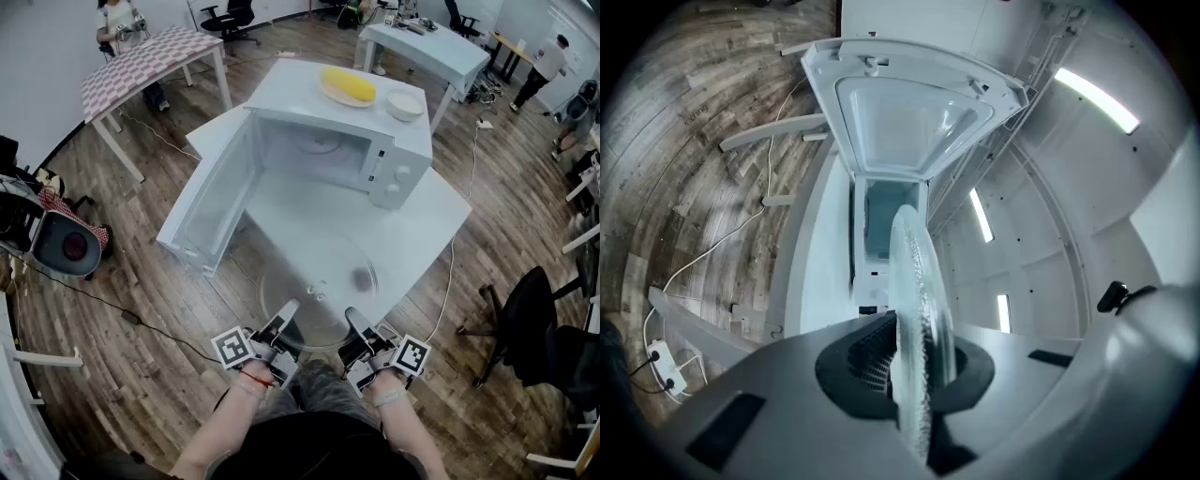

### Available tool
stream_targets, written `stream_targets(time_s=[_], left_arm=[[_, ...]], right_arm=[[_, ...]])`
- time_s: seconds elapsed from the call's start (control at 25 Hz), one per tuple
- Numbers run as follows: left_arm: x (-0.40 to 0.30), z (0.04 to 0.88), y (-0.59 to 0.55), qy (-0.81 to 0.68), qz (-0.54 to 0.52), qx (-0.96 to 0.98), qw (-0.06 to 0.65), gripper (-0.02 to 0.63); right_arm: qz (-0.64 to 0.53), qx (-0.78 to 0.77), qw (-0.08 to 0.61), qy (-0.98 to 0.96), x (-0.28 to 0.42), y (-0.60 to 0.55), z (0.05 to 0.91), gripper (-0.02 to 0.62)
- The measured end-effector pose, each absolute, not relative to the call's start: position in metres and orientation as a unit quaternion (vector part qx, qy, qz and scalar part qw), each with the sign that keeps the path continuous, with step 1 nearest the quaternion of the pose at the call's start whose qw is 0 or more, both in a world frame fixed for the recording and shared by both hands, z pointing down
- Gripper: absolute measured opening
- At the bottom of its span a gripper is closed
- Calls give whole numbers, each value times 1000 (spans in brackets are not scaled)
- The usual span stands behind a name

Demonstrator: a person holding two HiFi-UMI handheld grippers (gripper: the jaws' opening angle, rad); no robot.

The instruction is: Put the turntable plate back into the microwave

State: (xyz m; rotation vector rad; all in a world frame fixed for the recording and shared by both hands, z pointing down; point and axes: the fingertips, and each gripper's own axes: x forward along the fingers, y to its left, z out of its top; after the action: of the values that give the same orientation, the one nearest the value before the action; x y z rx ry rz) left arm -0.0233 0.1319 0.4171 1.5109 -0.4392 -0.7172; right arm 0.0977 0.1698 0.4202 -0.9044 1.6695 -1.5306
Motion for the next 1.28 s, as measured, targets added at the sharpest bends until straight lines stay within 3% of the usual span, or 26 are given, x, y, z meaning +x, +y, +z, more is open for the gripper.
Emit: stream_targets(time_s=[1.28], left_arm=[[-12, 432, 72, -225, -336, 652, 642, 31]], right_arm=[[-589, -335, 322, 661, 113, 100, 433, 40]])
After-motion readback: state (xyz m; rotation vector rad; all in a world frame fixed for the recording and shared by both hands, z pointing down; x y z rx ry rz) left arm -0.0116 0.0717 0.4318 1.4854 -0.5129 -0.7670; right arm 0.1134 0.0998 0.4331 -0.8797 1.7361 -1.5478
